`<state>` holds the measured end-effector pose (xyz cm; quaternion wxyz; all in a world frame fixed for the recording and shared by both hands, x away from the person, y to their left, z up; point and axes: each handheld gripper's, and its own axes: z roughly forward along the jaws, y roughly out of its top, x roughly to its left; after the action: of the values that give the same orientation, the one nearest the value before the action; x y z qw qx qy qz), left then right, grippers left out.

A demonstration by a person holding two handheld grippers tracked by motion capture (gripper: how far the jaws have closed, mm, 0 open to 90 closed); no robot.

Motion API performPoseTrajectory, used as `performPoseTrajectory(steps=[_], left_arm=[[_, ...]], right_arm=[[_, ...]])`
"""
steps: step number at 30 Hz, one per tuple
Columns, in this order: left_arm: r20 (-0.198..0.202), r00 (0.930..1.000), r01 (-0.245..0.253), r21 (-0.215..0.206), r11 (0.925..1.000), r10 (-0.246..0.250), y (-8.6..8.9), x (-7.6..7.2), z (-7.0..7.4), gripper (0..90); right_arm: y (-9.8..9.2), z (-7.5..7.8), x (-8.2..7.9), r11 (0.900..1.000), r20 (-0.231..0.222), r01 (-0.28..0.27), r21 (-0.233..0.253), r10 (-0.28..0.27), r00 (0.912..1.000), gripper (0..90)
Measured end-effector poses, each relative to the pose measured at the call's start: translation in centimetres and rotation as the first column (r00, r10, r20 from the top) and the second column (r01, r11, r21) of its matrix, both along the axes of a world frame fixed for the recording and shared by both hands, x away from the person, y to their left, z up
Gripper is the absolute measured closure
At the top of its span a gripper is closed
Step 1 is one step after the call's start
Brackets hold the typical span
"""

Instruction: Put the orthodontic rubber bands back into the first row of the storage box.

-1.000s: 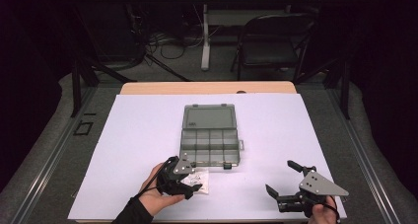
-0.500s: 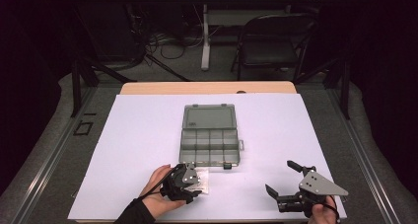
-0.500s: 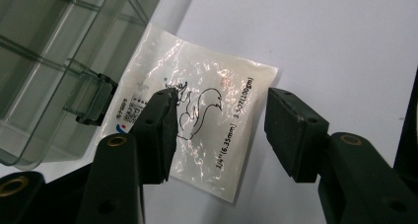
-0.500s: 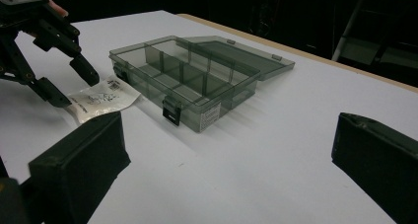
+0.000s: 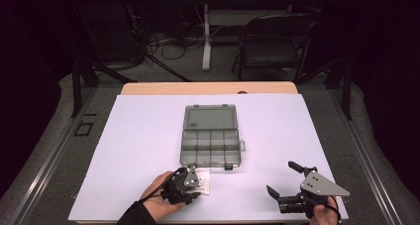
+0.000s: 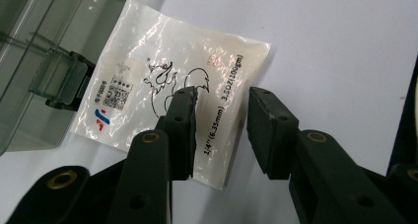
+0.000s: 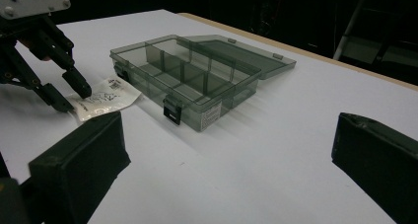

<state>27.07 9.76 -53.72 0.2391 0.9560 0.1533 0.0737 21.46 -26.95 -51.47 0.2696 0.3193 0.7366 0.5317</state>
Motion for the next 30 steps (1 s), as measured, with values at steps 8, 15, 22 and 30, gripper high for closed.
performPoseTrajectory(steps=[8, 15, 22, 30], left_arm=[[0.005, 0.9999, 0.012, -0.004, 0.9999, -0.012, 0.2, 0.05, -0.07, 74.7], [-0.002, 0.9997, 0.025, -0.018, 0.9995, -0.025, 0.37, 0.16, -0.09, 84.8], [-0.01, 0.9995, 0.031, -0.026, 0.9992, -0.031, 0.41, 0.27, -0.11, 87.7], [0.003, 0.9992, 0.039, -0.026, 0.9989, -0.039, 0.47, 0.2, -0.06, 88.7]], right_arm=[[0.01, -0.01, 0.0, 1.0, -0.001, 0.0, 0.002, 0.0, 1.0, 0.0], [-0.02, 0.01, -0.01, 1.0, -0.007, -0.002, -0.005, 0.002, 1.0, 0.0], [-0.09, 0.04, -0.01, 1.0, -0.013, -0.004, -0.014, 0.004, 0.9999, 0.0], [-0.06, 0.03, 0.02, 1.0, -0.014, -0.003, -0.013, 0.003, 0.9999, 0.0]])
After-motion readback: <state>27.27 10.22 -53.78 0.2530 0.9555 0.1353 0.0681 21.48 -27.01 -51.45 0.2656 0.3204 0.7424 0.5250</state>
